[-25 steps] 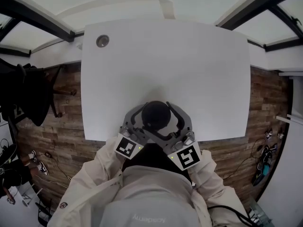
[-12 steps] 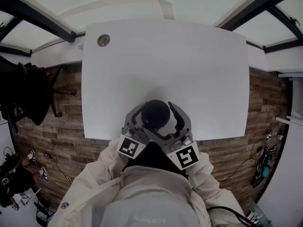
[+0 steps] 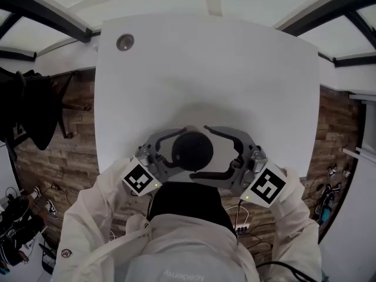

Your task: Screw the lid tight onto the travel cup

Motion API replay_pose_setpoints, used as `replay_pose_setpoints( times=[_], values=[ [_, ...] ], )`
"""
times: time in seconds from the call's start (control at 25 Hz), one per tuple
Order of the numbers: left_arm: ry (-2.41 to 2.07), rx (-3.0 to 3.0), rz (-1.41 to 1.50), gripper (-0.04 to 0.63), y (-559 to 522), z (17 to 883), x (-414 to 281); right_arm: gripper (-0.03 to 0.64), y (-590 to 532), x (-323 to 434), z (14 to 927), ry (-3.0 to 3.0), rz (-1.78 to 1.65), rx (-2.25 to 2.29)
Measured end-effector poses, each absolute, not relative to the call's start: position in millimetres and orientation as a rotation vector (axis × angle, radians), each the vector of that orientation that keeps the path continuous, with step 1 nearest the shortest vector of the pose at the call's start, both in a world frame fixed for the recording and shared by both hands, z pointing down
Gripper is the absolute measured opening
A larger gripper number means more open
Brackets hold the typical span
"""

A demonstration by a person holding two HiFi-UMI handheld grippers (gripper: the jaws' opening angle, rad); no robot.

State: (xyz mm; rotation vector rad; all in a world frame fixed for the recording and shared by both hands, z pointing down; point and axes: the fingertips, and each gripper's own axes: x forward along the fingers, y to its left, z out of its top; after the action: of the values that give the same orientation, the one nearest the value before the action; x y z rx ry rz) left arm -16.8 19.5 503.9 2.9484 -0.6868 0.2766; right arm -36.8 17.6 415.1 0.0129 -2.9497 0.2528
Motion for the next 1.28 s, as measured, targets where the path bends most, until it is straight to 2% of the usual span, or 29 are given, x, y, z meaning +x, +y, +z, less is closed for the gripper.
replay_pose_setpoints(
  times=[0.32,0.6,0.92,1.08,1.28],
  values=[
    [-0.625,2.945,0.291,0.367,18.9,507.4,-19.8,0.428,27.4,-49.3,432.6,-2.843,0.003,-0.159],
    [-0.921,2.846,0.302,0.367,20.8,510.2,-18.3,0.428,24.2,-41.9,433.2,-2.892,0.191,0.410],
    [-1.331,2.658,0.210,0.367,17.4,499.6,-15.8,0.428,16.2,-36.9,413.9,-2.839,0.187,1.086],
    [-1.418,2.575,0.133,0.367,19.0,494.1,-15.1,0.428,19.9,-35.6,413.4,-2.783,0.180,1.155],
    [-1.304,2.628,0.148,0.367,18.9,494.7,-15.0,0.428,19.6,-33.3,411.1,-2.862,0.319,0.967]
  ],
)
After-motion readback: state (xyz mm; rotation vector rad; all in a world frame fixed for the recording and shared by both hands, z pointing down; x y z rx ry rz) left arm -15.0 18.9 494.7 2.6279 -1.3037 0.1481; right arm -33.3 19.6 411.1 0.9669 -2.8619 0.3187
